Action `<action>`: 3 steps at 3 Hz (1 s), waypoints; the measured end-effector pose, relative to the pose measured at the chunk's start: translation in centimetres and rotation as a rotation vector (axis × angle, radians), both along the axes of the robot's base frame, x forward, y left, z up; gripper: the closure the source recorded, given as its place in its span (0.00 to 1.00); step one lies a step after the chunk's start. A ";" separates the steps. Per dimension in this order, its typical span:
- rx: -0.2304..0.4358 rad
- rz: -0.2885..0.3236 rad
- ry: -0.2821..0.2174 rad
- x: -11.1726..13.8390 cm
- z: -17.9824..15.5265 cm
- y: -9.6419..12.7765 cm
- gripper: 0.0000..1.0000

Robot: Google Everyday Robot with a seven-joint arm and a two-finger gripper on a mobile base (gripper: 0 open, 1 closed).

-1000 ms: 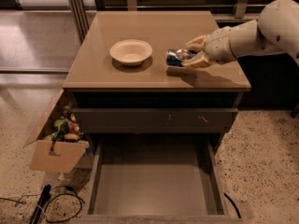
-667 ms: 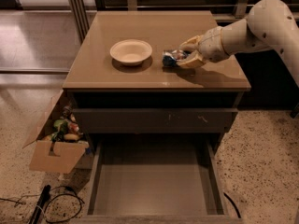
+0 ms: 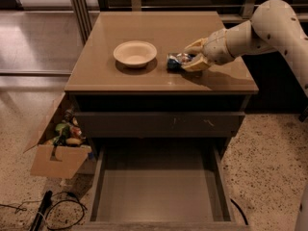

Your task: Pick redbull can from middle drawer and place on counter

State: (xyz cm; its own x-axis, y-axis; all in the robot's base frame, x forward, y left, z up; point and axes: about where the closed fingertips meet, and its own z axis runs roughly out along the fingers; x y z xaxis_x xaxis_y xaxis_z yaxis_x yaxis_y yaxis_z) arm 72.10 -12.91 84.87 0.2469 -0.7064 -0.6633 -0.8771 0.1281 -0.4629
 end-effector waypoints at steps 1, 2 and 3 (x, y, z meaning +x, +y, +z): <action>0.000 0.000 0.000 0.0 0.0 0.0 0.61; 0.000 0.000 0.000 0.0 0.0 0.0 0.37; 0.000 0.000 0.000 0.0 0.0 0.0 0.13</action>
Offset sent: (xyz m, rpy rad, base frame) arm 0.0000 0.0000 0.0000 0.0000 0.0000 0.0000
